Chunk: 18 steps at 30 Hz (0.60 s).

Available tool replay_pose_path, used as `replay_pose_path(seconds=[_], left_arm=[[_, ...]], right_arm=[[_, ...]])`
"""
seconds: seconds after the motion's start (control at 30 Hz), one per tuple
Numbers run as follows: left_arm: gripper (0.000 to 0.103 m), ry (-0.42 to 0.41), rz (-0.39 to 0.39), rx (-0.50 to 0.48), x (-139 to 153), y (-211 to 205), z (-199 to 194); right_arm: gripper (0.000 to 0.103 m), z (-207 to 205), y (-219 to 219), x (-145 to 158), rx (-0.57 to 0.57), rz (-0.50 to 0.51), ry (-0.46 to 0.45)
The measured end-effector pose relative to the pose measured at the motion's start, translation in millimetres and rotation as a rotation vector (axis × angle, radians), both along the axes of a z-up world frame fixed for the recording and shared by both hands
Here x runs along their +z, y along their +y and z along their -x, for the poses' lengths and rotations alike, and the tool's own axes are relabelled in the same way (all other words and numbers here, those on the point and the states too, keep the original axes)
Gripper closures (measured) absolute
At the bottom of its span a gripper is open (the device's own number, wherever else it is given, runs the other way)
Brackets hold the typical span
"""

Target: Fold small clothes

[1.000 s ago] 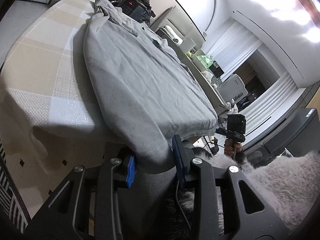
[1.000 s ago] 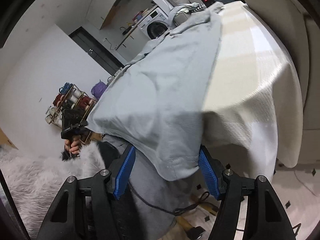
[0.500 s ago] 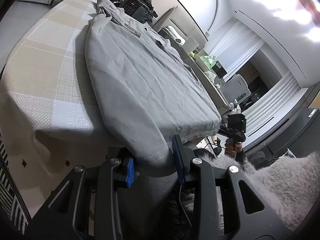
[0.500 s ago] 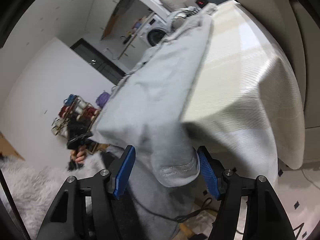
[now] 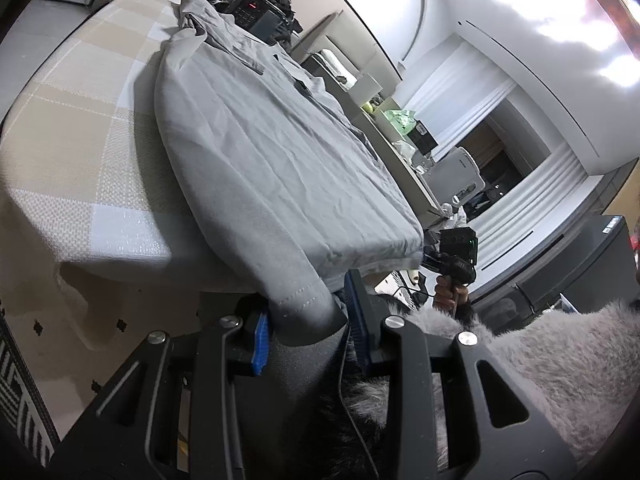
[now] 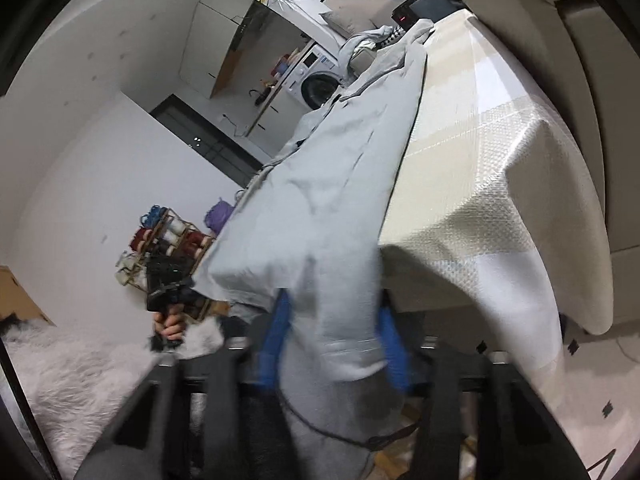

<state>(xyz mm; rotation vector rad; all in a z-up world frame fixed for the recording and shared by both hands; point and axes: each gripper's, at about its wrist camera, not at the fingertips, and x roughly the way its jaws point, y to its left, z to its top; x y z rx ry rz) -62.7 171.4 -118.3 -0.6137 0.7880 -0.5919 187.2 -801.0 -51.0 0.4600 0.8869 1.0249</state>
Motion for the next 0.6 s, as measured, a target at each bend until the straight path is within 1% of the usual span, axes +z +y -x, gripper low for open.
replay_pose_path(seconds=[0.03,0.07,0.1,0.13,0.17,0.2,0.23,0.27,0.37,0.5,0.6], left_arm=[[0.075,0.001,-0.002,-0.002,1,-1,0],[0.075,0.000,-0.013,-0.002,4,-3,0],[0.075,0.004,-0.052,0.001,8,-7,0],[0.079,0.001,-0.076,-0.006,11,-10,0],[0.089,-0.012,-0.100,-0.020,15,-15,2],[0.090,-0.037,-0.127,-0.028,21,-20,5],[0.092,-0.057,-0.135,-0.035,25,-23,7],[0.096,-0.088,-0.128,-0.045,31,-25,10],[0.097,-0.157,-0.067,-0.034,44,-23,14],[0.098,-0.204,0.022,0.066,57,-2,13],[0.098,-0.239,0.081,0.139,67,14,15]], right_arm=[[0.082,0,1,0,-0.003,0.004,-0.002],[0.086,0,1,0,-0.005,0.006,-0.009],[0.091,3,3,2,-0.003,0.011,-0.022],[0.095,6,4,5,-0.001,0.025,-0.039],[0.097,9,5,9,-0.001,0.034,-0.056],[0.098,13,5,14,-0.003,0.033,-0.079],[0.098,17,4,21,-0.011,0.023,-0.102],[0.098,19,4,28,-0.028,0.005,-0.117],[0.099,25,0,49,-0.079,-0.072,-0.173],[0.099,26,-3,75,-0.151,-0.148,-0.228],[0.099,23,-7,92,-0.207,-0.201,-0.242]])
